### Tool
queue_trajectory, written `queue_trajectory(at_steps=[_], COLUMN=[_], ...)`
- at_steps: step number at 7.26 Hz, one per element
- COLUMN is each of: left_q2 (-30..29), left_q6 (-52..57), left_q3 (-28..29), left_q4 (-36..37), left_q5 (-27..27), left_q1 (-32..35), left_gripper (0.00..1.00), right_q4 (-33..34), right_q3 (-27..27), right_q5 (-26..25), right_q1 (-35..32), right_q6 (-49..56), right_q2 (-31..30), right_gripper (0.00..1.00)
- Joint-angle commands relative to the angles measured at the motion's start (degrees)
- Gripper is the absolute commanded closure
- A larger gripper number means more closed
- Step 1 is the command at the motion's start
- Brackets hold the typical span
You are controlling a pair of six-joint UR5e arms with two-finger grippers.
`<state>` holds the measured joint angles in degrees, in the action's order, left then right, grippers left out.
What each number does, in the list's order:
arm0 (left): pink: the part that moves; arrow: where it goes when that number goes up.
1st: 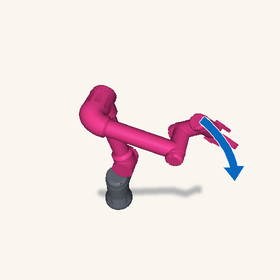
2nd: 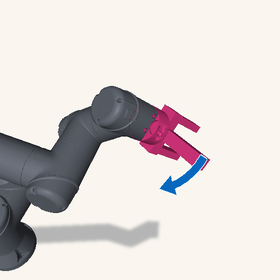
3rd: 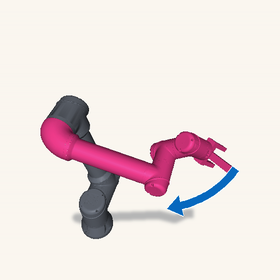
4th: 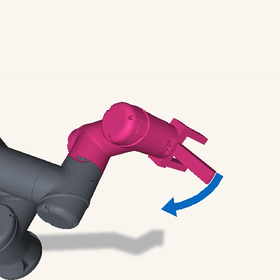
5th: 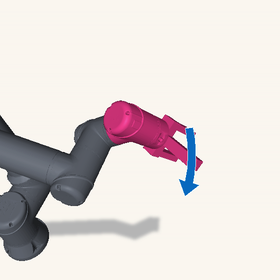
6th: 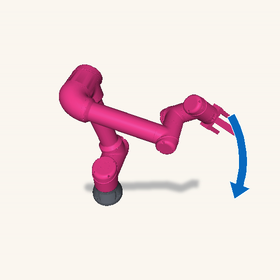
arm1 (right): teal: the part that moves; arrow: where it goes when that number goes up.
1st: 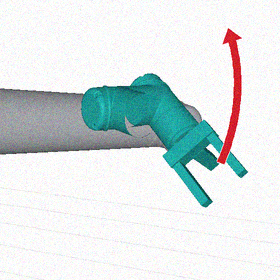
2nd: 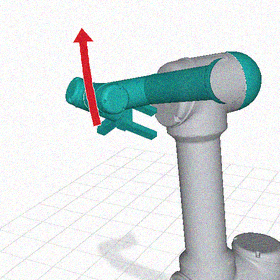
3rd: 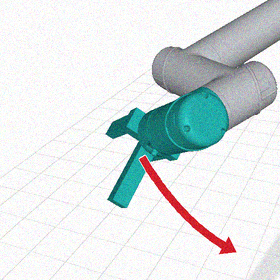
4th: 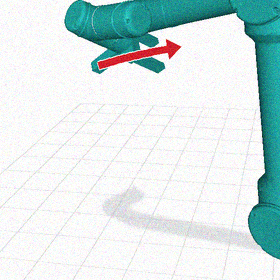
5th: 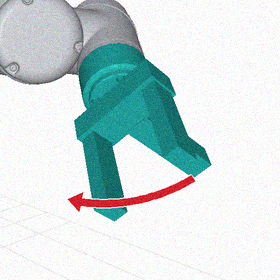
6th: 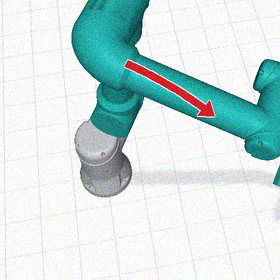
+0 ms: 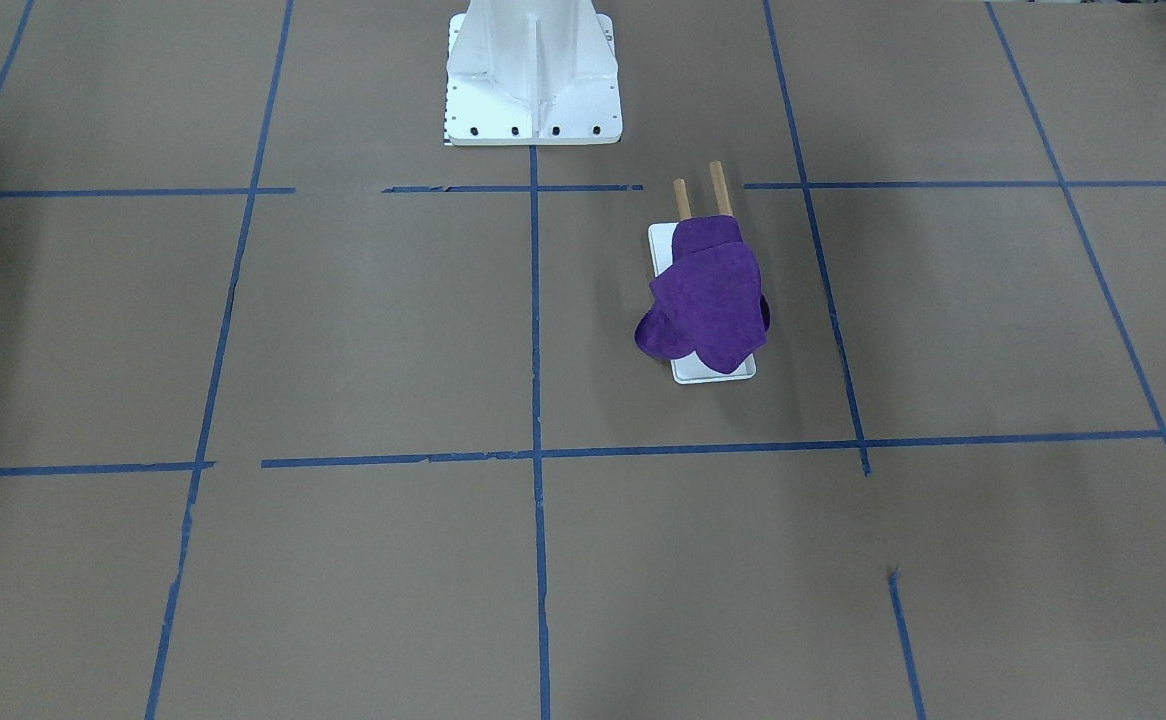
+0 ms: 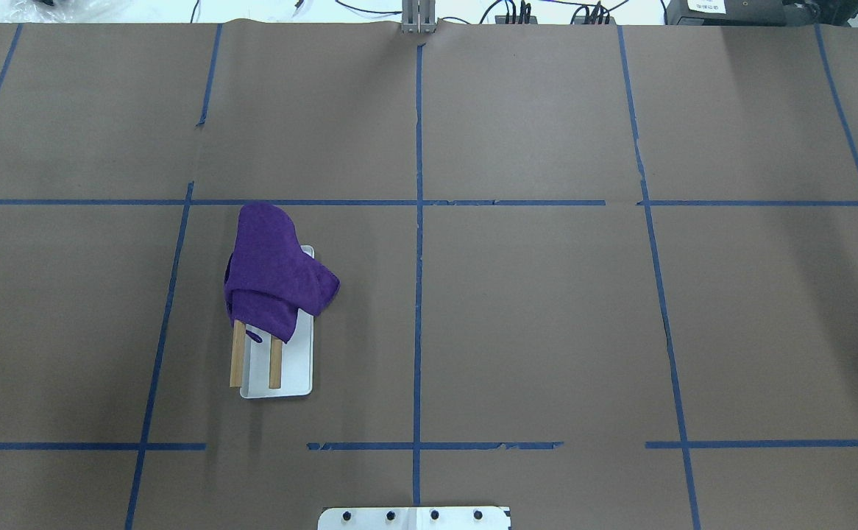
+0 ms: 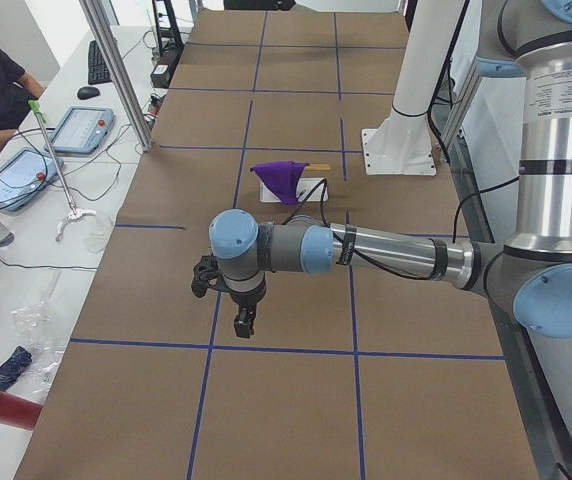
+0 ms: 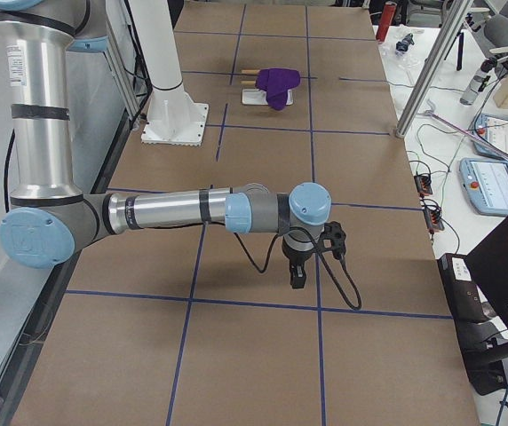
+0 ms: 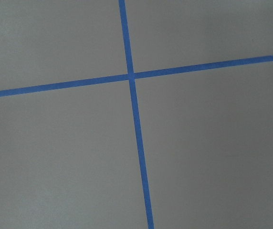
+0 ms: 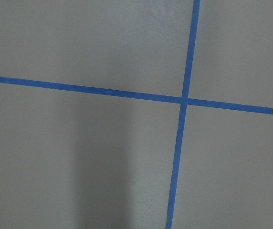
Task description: Hang towel on rack
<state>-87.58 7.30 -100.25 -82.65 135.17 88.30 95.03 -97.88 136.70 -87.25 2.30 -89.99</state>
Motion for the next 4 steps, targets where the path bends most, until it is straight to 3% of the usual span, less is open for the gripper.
queue_trajectory(at_steps=[1,4], left_q2=[-0.31,-0.84], left_q6=[0.17,-0.36], left_q3=[0.66,0.76], left_q4=[0.03,0.12], left_q5=[0.0,0.18], left_q1=[-0.05,-0.23], left_gripper=[0.0,0.0], right_q4=[-0.11,-0.11], right_q3=[-0.56,-0.82], right_q5=[0.85,0.15], right_q1=[0.24,0.24], right_q6=[-0.37,-0.19], right_q2=[-0.1,-0.54], right_gripper=[0.0,0.0])
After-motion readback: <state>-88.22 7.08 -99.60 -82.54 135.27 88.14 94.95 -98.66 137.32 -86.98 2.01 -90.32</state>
